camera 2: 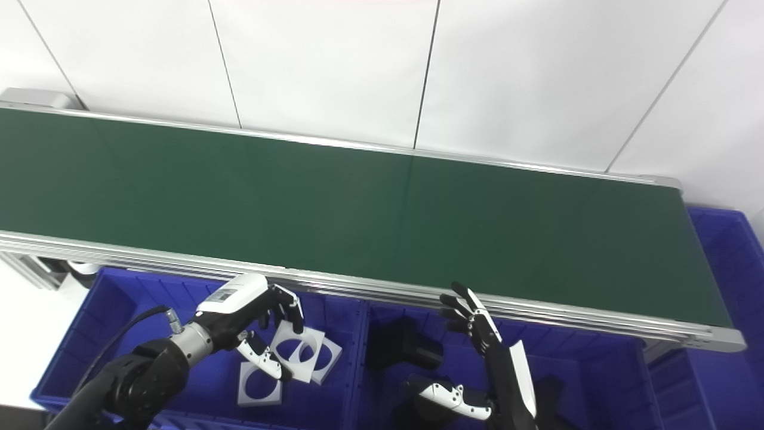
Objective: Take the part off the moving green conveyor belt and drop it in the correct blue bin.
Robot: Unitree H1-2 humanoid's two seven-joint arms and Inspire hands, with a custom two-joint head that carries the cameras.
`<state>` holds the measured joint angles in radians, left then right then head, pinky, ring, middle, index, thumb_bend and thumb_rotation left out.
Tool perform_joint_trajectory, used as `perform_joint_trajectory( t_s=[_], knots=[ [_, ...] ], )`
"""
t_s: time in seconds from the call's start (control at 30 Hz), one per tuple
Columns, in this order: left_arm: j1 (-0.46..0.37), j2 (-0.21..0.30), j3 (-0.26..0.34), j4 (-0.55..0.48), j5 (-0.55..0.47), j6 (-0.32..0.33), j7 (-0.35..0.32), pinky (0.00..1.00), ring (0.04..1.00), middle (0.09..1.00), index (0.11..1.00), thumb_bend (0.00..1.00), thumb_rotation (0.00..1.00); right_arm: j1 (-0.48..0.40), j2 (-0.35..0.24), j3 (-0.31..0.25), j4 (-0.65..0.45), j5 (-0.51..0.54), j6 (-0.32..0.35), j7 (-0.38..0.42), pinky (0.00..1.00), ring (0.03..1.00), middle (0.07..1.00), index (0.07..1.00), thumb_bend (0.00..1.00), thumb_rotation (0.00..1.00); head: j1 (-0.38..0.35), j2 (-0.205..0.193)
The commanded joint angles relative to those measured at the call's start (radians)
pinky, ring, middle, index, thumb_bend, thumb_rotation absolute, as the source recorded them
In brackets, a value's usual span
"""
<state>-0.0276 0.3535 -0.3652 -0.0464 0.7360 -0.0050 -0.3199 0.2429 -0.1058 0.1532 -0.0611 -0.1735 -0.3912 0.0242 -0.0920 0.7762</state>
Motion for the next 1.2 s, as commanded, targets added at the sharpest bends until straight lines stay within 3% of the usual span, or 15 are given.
perform_joint_trajectory(
  t_s=[0.0, 0.03, 0.1, 0.17, 0.2, 0.3, 0.37, 0.47, 0.63, 0.77, 0.87, 0.97, 1.17],
  knots=[
    [-0.033, 0.014, -0.012, -0.030, 0.049, 0.026, -0.011, 0.52, 0.465, 0.529, 0.478, 0.50, 0.00, -0.003, 0.006, -0.002, -0.044, 0.003, -0.005, 0.004, 0.73, 0.783, 0.833, 0.907, 0.79, 0.34, 0.001, 0.001],
    [-0.037, 0.016, -0.022, -0.032, 0.073, 0.037, -0.022, 0.54, 0.471, 0.533, 0.473, 0.50, 0.00, -0.003, 0.006, -0.002, -0.045, 0.002, -0.003, 0.004, 0.72, 0.783, 0.834, 0.907, 0.78, 0.34, 0.002, 0.001],
    [-0.046, 0.025, -0.047, -0.033, 0.130, 0.048, -0.036, 0.65, 0.639, 0.548, 0.471, 0.50, 0.00, -0.002, 0.006, 0.000, -0.048, 0.003, -0.002, 0.006, 0.73, 0.785, 0.834, 0.908, 0.78, 0.34, 0.001, 0.003],
    [-0.052, 0.031, -0.067, -0.043, 0.180, 0.067, -0.063, 0.78, 0.734, 0.707, 0.494, 0.50, 0.05, -0.003, 0.006, 0.001, -0.048, 0.006, -0.004, 0.007, 0.73, 0.787, 0.835, 0.909, 0.78, 0.33, 0.000, 0.004],
    [-0.054, 0.033, -0.074, -0.049, 0.200, 0.078, -0.078, 0.83, 0.760, 0.736, 0.497, 0.50, 0.06, -0.003, 0.007, 0.001, -0.050, 0.006, -0.002, 0.006, 0.73, 0.787, 0.833, 0.908, 0.78, 0.33, -0.001, 0.003],
    [-0.056, 0.034, -0.088, -0.069, 0.256, 0.097, -0.106, 0.89, 0.787, 0.768, 0.500, 0.50, 0.06, -0.003, 0.010, 0.000, -0.051, -0.007, 0.000, 0.000, 0.72, 0.779, 0.829, 0.906, 0.78, 0.34, -0.001, 0.005],
    [-0.050, 0.033, -0.085, -0.081, 0.269, 0.101, -0.111, 0.94, 0.807, 0.791, 0.708, 0.56, 0.08, -0.002, 0.011, -0.001, -0.051, -0.009, 0.002, 0.000, 0.72, 0.777, 0.828, 0.905, 0.79, 0.34, -0.002, 0.005],
    [-0.038, 0.031, -0.072, -0.102, 0.261, 0.112, -0.120, 0.96, 0.826, 0.818, 0.801, 0.62, 0.10, -0.003, 0.012, 0.000, -0.051, -0.005, 0.001, 0.003, 0.72, 0.775, 0.826, 0.903, 0.79, 0.34, -0.004, 0.008],
    [-0.023, 0.038, -0.037, -0.140, 0.224, 0.126, -0.148, 0.94, 0.833, 0.842, 0.852, 0.70, 0.13, -0.002, 0.011, 0.001, -0.057, -0.009, 0.014, 0.005, 0.73, 0.782, 0.829, 0.907, 0.79, 0.35, -0.006, 0.008],
    [-0.002, 0.036, 0.007, -0.165, 0.130, 0.116, -0.145, 0.90, 0.845, 0.847, 0.845, 0.73, 0.15, -0.003, 0.012, 0.000, -0.054, -0.012, 0.013, 0.004, 0.72, 0.779, 0.826, 0.904, 0.80, 0.35, -0.013, 0.008],
    [0.019, 0.013, 0.066, -0.166, -0.054, 0.097, -0.145, 0.79, 0.823, 0.844, 0.829, 0.74, 0.14, -0.002, 0.013, 0.001, -0.059, -0.012, 0.023, 0.006, 0.72, 0.776, 0.823, 0.903, 0.80, 0.36, -0.021, 0.008],
    [0.036, -0.011, 0.112, -0.153, -0.228, 0.072, -0.143, 0.69, 0.790, 0.832, 0.807, 0.76, 0.04, 0.000, 0.014, 0.004, -0.065, -0.006, 0.037, 0.011, 0.72, 0.777, 0.821, 0.902, 0.81, 0.35, -0.031, 0.008],
    [0.063, -0.053, 0.155, -0.116, -0.449, 0.007, -0.120, 0.71, 0.798, 0.817, 0.796, 0.77, 0.07, 0.004, 0.011, 0.013, -0.074, 0.008, 0.063, 0.025, 0.74, 0.786, 0.828, 0.912, 0.80, 0.35, -0.052, 0.014]
  ],
)
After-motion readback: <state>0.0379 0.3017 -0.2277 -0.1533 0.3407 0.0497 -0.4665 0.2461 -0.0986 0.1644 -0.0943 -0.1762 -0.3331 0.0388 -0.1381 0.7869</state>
